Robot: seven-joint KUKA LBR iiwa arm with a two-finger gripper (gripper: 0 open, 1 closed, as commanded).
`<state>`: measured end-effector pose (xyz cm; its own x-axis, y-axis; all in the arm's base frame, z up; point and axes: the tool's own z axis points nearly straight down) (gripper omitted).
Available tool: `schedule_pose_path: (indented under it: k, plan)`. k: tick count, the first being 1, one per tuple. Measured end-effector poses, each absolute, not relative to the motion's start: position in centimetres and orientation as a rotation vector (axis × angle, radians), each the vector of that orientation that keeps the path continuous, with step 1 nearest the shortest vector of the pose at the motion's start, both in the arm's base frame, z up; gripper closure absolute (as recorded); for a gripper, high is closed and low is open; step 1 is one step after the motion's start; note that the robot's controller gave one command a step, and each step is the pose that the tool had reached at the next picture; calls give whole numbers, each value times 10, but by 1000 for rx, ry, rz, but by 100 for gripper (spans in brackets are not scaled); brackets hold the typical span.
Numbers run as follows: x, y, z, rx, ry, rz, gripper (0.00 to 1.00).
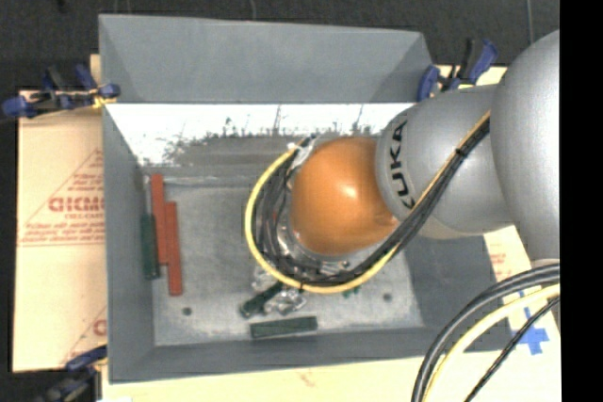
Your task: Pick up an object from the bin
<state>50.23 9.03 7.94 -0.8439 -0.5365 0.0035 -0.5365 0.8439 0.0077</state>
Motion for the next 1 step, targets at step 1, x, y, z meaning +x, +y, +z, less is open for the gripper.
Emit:
schedule_pose_path:
  k: [1]
  plan:
    - [489, 70, 208, 808, -3039, -2, 100]
